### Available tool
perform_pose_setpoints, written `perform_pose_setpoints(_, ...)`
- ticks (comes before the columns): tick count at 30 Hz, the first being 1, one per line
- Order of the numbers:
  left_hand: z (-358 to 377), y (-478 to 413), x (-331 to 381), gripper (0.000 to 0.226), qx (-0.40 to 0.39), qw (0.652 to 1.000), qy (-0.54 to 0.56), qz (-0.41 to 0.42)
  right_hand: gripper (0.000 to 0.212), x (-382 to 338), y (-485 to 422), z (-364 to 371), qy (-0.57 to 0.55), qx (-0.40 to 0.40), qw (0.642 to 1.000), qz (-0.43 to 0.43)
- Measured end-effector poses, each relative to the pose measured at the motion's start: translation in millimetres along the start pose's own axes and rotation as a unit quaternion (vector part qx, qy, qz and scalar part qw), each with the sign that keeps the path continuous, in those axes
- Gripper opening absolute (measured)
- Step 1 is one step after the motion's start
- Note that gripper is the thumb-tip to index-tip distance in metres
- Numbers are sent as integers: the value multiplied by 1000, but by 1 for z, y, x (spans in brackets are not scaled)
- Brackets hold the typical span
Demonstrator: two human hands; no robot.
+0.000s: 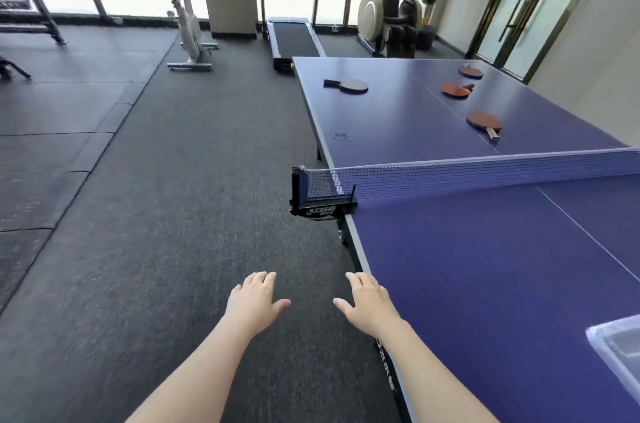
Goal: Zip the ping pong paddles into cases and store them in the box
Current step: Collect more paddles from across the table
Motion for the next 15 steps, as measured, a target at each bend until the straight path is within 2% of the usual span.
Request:
perform_pose_setpoints(7,-10,-33,-52,73,-30,997,25,-64,66,-51,-80,-13,42,-50,996,-65)
perform_pose_setpoints(15,-56,-113,-130,76,-49,996,37,-67,67,-131,-187,-38,51,-72,993,-78)
Point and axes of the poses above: each hand's wrist, its own y-axis away from the middle knuckle, its own z-axis out of the palm, x = y × z, the point moved 1 cm from there along -y, towards the middle knuckle, and after that the axes turned 11 degrees about -x, right-handed, at the moved point
